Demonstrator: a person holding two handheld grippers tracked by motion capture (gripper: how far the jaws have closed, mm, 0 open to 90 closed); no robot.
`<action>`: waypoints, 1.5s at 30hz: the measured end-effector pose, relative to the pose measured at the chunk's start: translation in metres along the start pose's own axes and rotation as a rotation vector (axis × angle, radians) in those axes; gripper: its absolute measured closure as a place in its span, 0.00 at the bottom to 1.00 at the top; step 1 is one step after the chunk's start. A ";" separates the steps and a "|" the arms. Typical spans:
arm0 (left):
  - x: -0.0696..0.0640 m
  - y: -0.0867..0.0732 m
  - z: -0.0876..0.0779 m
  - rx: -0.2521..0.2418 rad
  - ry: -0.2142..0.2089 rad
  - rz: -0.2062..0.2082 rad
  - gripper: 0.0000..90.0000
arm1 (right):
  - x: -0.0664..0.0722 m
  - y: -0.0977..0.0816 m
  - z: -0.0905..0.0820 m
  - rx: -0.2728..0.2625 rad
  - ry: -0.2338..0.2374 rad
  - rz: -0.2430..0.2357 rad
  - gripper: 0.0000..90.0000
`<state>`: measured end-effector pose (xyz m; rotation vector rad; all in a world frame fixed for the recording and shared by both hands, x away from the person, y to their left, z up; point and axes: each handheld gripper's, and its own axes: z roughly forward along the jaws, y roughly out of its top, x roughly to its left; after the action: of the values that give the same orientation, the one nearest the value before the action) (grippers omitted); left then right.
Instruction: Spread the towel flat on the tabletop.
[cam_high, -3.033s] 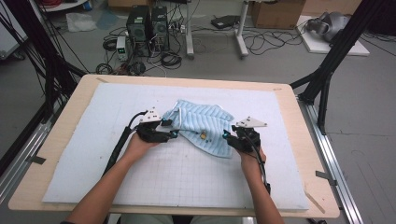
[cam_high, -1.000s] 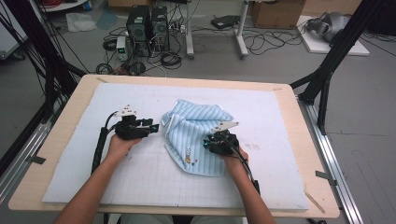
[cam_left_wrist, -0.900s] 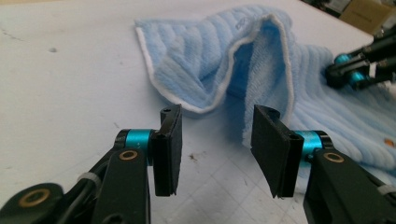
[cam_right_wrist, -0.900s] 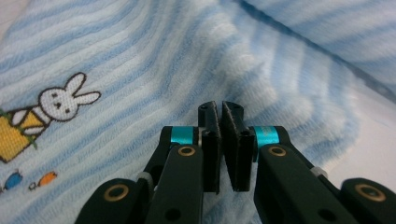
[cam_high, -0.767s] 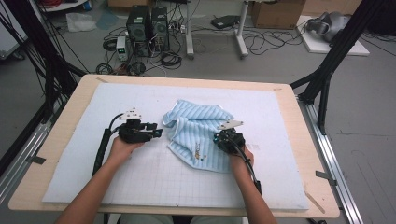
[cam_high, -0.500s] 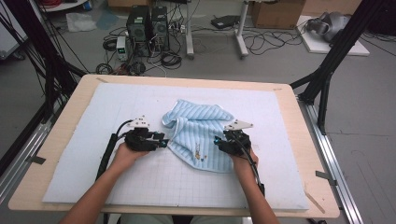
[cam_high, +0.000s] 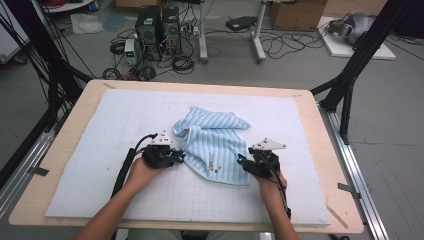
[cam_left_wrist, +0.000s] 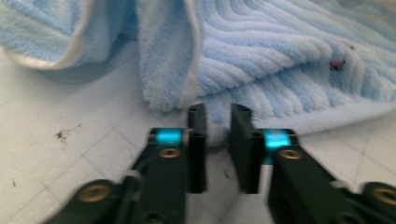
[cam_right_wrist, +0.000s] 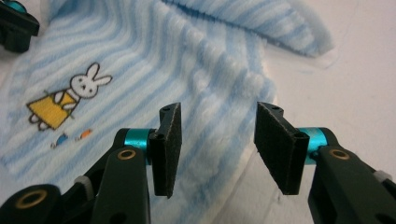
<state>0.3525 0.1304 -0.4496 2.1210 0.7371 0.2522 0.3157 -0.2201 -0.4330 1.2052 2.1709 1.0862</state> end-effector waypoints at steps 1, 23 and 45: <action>-0.001 -0.001 -0.002 0.003 0.003 0.000 0.91 | 0.001 -0.002 -0.002 0.001 -0.001 0.006 0.57; -0.023 -0.074 -0.092 0.004 -0.083 -0.035 0.93 | 0.008 -0.017 -0.013 0.024 0.001 0.034 0.57; 0.006 -0.032 -0.073 -0.223 0.042 -0.193 0.53 | 0.030 -0.017 -0.010 0.174 0.210 -0.081 0.96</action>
<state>0.3130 0.1970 -0.4299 1.8262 0.8897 0.2616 0.2839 -0.2042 -0.4405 1.1063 2.4957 1.0493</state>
